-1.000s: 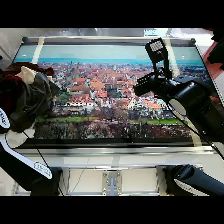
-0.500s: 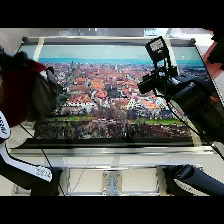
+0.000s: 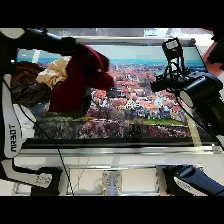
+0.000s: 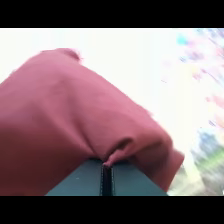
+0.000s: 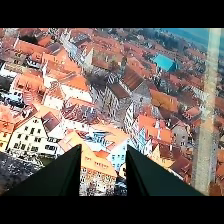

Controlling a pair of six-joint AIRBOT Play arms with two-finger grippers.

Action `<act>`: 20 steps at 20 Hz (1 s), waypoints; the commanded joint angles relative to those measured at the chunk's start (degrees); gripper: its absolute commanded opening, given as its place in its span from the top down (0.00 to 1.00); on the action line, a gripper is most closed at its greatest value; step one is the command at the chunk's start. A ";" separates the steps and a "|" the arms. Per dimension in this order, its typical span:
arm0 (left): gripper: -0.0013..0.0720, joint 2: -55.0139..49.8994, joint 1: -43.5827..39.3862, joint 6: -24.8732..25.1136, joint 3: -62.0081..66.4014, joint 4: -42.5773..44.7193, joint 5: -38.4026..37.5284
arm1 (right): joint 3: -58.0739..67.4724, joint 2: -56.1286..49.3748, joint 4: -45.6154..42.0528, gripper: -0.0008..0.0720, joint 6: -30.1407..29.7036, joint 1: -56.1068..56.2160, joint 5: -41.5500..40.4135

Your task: Fold the shirts.

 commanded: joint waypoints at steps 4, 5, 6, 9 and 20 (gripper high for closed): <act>0.97 -3.85 -21.05 3.26 -1.95 0.02 0.81 | 0.02 -0.02 -2.34 0.54 -0.07 -4.33 -0.39; 0.97 -5.62 -23.93 3.21 -1.95 0.35 0.81 | 0.02 -0.02 -2.91 0.54 -0.07 -5.35 -0.39; 0.97 -7.52 -26.16 3.19 -1.95 0.35 0.79 | 0.02 -0.02 -3.21 0.54 -0.09 -6.67 -0.39; 0.97 -13.35 -31.89 3.21 -1.95 0.13 0.87 | 0.02 -0.02 -3.26 0.54 -0.02 -11.28 -0.42; 0.95 -16.02 -34.97 12.68 -1.36 -11.26 5.60 | -0.02 -0.02 5.07 0.54 -0.11 -18.67 -6.49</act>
